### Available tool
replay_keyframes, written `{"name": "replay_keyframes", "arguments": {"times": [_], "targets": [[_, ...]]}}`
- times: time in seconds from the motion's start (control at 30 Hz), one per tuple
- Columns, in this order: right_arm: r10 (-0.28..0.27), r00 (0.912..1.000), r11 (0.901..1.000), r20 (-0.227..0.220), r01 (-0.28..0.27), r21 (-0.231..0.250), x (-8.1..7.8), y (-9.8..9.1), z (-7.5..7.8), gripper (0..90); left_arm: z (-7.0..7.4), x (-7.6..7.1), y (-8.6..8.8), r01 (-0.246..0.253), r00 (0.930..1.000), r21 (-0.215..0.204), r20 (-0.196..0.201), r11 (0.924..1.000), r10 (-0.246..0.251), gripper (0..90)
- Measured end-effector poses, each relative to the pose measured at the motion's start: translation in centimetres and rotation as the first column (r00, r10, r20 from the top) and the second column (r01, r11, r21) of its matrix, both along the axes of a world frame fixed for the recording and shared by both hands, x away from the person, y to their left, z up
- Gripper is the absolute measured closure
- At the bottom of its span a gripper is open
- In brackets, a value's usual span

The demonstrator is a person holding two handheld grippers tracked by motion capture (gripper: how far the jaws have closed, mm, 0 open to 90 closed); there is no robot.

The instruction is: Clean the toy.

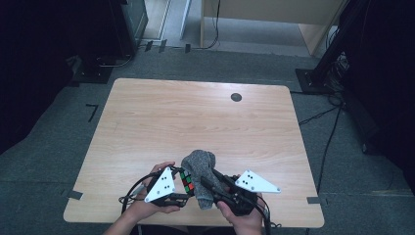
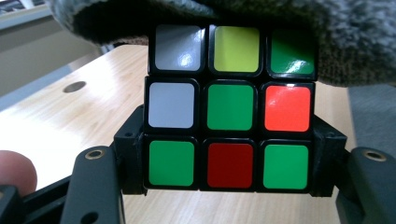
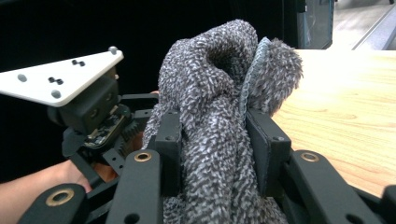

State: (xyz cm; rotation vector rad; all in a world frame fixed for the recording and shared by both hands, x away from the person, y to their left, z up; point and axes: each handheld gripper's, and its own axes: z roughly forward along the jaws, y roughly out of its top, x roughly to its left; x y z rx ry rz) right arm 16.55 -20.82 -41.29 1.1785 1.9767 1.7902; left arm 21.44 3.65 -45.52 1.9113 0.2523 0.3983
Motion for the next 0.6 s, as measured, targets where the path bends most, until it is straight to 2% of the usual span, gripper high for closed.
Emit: {"name": "replay_keyframes", "arguments": {"times": [0.07, 0.2, 0.23, 0.33, 0.43, 0.53, 0.57, 0.6], "targets": [[-0.022, 0.9993, 0.9997, -0.03, 0.022, 0.009, 0.5, -0.6, -0.6, 61.5, 0.2, 0.2, 0.4, -0.007, 0.9999, -0.02, -0.01, 0.9998, 0.007, 33.9], [-0.106, 0.991, 0.9941, -0.082, 0.104, -0.028, 1.3, -2.1, -1.4, 61.8, 0.6, 0.8, 1.4, -0.014, 0.9988, -0.099, -0.049, 0.995, 0.009, 33.9], [-0.115, 0.9896, 0.9932, -0.087, 0.113, -0.028, 1.4, -2.4, -1.4, 61.9, 0.6, 0.9, 1.5, -0.014, 0.9988, -0.1, -0.049, 0.9949, 0.009, 33.9], [-0.107, 0.9919, 0.9936, -0.068, 0.109, 0.028, 1.1, -2.6, -0.7, 61.9, 0.2, 0.9, 1.1, -0.022, 0.9995, -0.038, -0.024, 0.999, 0.021, 33.8], [-0.059, 0.9979, 0.9966, -0.026, 0.06, 0.056, 0.3, -1.8, 0.2, 61.7, -0.2, 0.5, 0.3, -0.003, 0.9998, -0.002, -0.018, 1.0, 0.003, 33.9], [-0.002, 0.9999, 0.9999, 0.011, 0.002, 0.013, -0.3, -0.3, 0.4, 61.6, -0.2, 0.0, -0.2, 0.023, 0.9997, 0.0, -0.011, 0.9997, -0.023, 33.9], [0.003, 0.9999, 1.0, 0.011, -0.003, -0.009, -0.3, 0.1, 0.3, 61.5, -0.1, -0.1, -0.2, 0.02, 0.9998, 0.005, -0.006, 0.9998, -0.02, 33.8], [0.0, 1.0, 1.0, 0.008, 0.0, -0.01, -0.3, 0.2, 0.0, 61.4, 0.0, -0.1, -0.2, 0.012, 0.9999, 0.012, 0.005, 0.9999, -0.012, 33.8]]}}
